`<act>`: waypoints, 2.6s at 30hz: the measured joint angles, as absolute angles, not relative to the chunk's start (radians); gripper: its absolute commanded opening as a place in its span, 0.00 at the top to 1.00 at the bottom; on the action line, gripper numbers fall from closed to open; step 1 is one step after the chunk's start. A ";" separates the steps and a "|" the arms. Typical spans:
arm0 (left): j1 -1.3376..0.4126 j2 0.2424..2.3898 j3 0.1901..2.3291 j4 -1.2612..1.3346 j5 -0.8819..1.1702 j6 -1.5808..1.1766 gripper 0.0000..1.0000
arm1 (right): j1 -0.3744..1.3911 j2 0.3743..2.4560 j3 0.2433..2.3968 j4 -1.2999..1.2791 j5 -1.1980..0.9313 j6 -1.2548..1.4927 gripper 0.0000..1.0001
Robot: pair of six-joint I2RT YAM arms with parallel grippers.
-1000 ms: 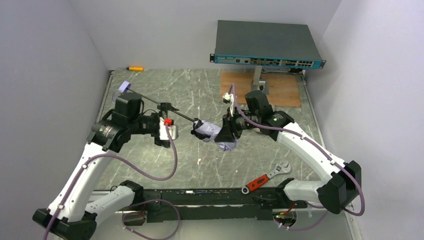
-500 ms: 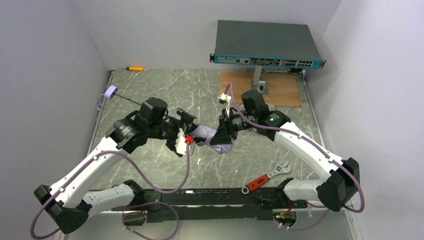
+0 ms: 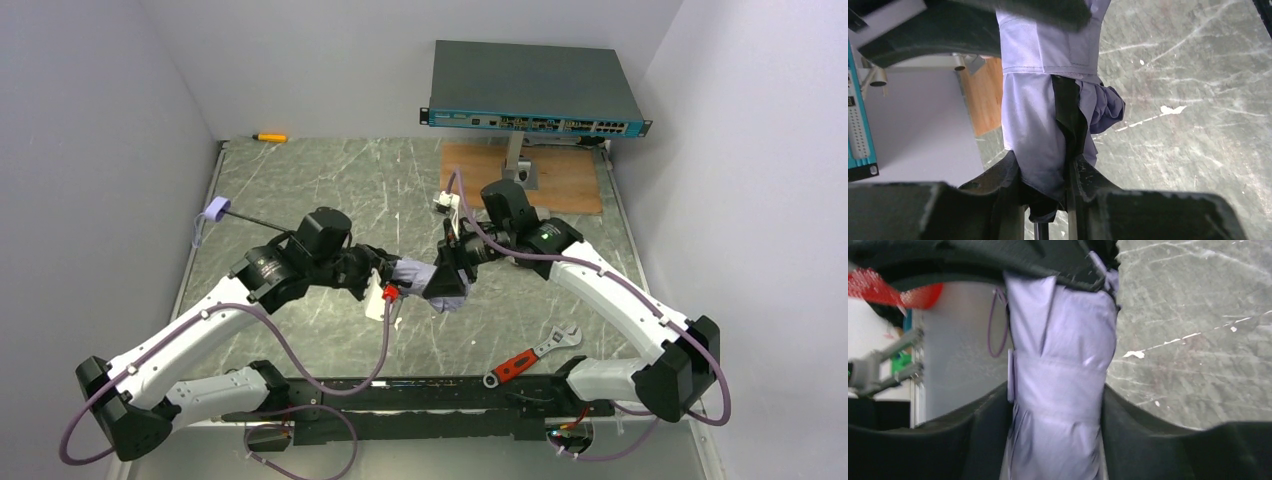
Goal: Open the umbrella
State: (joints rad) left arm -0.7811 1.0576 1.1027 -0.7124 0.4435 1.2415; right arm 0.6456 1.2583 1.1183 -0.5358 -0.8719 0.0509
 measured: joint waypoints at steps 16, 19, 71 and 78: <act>-0.770 1.020 1.030 -0.733 0.429 1.435 1.00 | 0.660 1.329 1.184 -0.812 -0.873 -0.196 0.05; -0.770 1.037 1.049 -0.730 0.432 1.448 1.00 | 0.681 1.373 1.219 -0.837 -0.874 -0.226 0.37; -0.923 1.075 1.106 -0.657 0.552 1.092 1.00 | 0.661 1.363 1.231 -0.824 -0.871 -0.103 1.00; -0.930 1.000 1.015 -0.595 0.546 1.177 1.00 | 0.609 1.364 1.215 -0.793 -0.944 -0.064 1.00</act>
